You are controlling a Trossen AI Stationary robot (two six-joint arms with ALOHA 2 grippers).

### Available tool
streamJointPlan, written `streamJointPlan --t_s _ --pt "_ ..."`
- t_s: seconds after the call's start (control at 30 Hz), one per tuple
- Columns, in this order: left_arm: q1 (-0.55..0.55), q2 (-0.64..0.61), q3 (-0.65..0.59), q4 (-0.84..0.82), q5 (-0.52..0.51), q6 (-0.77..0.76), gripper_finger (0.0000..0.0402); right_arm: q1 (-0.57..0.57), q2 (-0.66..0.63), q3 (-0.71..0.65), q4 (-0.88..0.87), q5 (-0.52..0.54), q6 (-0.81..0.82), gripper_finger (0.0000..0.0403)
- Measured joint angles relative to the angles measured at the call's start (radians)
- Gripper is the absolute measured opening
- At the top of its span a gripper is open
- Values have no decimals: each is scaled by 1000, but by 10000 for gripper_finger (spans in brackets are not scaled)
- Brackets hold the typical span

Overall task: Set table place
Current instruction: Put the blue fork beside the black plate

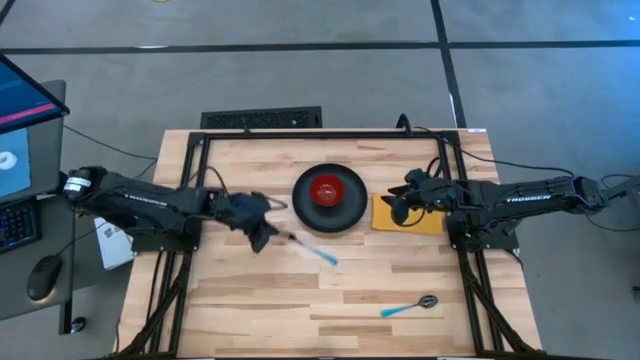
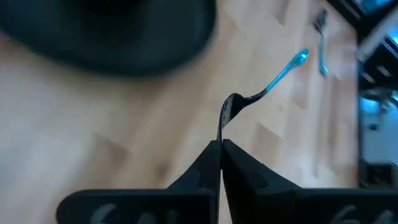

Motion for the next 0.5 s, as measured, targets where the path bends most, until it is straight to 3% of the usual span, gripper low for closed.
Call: streamJointPlan --t_s 0.2,0.5 --pt "159 8 54 0 82 179 0 45 0 0 177 -32 -77 221" --pt "286 118 242 -46 196 359 0 115 36 0 240 -59 -83 221"
